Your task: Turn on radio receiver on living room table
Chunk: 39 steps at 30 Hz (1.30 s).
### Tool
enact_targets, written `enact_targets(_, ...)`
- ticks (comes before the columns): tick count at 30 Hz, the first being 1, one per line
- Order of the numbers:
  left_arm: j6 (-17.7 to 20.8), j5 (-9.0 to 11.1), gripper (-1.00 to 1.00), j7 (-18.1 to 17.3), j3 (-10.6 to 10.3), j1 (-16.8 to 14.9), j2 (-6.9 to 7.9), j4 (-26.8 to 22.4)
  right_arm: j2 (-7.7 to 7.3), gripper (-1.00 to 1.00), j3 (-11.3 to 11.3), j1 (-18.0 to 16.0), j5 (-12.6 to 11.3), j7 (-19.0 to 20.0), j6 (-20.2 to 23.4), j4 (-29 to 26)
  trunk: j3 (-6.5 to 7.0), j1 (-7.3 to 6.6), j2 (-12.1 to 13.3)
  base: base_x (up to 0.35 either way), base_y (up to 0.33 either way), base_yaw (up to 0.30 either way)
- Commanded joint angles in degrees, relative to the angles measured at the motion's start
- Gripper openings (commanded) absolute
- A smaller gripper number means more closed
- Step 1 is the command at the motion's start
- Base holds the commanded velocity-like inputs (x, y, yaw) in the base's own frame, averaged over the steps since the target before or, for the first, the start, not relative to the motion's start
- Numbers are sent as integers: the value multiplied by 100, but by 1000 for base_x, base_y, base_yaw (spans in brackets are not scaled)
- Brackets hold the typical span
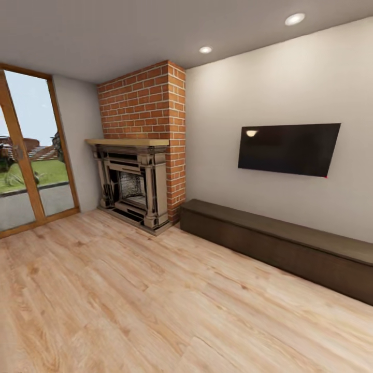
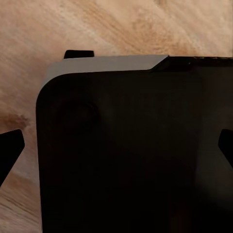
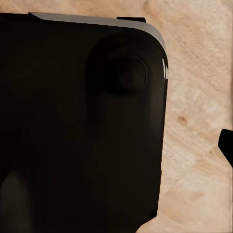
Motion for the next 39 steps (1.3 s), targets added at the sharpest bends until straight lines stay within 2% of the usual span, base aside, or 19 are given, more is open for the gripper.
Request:
enact_targets(1,0,1,100,0,1,0,0,0,0,100,0,0,0,0,0,0,0,0,0,323,0,270)
enact_targets(39,-7,10,100,0,11,0,9,3,0,100,0,0,0,0,-2,0,0,0,0,323,0,270)
